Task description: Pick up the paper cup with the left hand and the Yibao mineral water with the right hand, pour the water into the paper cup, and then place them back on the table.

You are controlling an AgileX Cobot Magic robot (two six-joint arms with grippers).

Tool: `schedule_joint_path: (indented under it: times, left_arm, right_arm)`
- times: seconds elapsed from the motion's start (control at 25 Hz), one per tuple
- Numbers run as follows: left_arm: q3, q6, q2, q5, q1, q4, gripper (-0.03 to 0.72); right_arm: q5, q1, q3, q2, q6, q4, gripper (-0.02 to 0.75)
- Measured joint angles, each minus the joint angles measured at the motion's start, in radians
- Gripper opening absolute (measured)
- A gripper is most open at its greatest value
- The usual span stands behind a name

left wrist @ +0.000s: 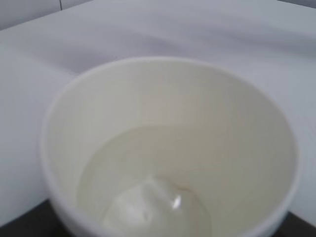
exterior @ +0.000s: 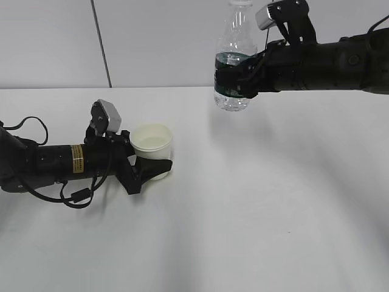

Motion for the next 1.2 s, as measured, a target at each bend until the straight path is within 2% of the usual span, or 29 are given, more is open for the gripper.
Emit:
schedule_joint_path:
  times: [0.44,0.76,1.04,1.2]
  left_arm:
    - [-0.001,0.02,0.007,-0.028,0.0,-0.012,0.528]
    - [-0.002,-0.022,0.008,-0.029,0.007,0.06,0.54]
    - [-0.002,-0.042,0.008,-0.012,0.086,0.115,0.543]
    - [-0.002,-0.077,0.005,-0.024,0.131,0.202,0.543]
  right_arm:
    - [-0.008,0.0,0.0,0.0,-0.069,0.052,0.445]
    - [-0.008,0.0,0.0,0.0,-0.076,0.063,0.445]
    - [-0.008,0.0,0.0,0.0,-0.08,0.074,0.445]
    - [-0.008,0.0,0.0,0.0,-0.085,0.076,0.445]
